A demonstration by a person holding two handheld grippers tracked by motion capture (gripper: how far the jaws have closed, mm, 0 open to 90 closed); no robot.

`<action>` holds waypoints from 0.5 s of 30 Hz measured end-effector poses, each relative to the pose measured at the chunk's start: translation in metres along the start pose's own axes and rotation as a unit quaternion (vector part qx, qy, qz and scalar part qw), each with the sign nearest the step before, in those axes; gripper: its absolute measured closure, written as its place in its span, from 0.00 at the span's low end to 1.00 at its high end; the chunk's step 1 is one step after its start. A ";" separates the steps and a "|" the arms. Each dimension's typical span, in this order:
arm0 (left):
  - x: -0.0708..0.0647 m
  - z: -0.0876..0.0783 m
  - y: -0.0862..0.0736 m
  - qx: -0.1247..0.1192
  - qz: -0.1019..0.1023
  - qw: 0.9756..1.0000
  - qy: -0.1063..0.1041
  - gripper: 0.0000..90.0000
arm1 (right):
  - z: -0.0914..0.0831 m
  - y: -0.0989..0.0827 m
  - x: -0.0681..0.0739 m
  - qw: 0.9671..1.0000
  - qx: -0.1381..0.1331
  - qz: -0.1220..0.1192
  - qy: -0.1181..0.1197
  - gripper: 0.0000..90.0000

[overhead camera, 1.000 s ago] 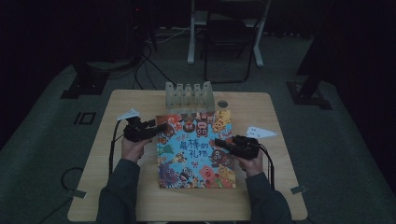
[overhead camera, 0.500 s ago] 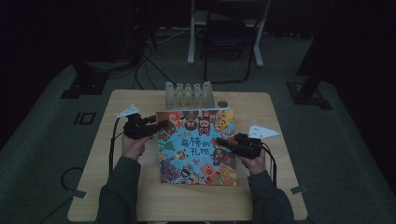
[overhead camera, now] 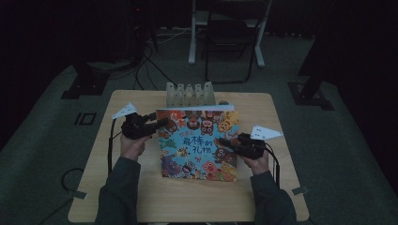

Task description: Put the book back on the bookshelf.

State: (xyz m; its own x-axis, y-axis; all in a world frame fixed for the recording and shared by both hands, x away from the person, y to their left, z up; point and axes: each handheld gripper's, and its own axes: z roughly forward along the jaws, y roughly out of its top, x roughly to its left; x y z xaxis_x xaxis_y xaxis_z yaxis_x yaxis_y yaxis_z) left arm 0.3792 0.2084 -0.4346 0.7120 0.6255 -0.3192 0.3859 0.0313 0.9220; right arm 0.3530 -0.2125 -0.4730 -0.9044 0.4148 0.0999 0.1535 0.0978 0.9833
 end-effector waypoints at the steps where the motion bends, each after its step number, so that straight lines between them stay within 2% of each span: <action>1: -0.004 -0.002 0.003 -0.005 0.008 1.000 -0.001 0.47 | 0.000 0.000 0.000 1.000 0.001 0.000 -0.002 0.78; 9: -0.012 -0.007 0.008 -0.017 0.027 0.999 -0.004 0.50 | 0.000 0.000 -0.001 1.000 0.003 -0.011 -0.018 0.76; 15: -0.015 -0.014 0.007 -0.024 0.041 0.999 -0.022 0.54 | 0.000 -0.003 -0.003 0.999 0.007 -0.015 -0.030 0.73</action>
State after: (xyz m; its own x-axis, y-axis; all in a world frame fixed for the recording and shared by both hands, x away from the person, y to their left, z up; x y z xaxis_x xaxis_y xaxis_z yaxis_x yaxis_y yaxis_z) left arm 0.3632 0.2104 -0.4208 0.7660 0.5919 -0.2506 0.2976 0.0189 0.9545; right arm 0.3554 -0.2144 -0.4758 -0.8834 0.4645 0.0616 0.1338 0.1239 0.9832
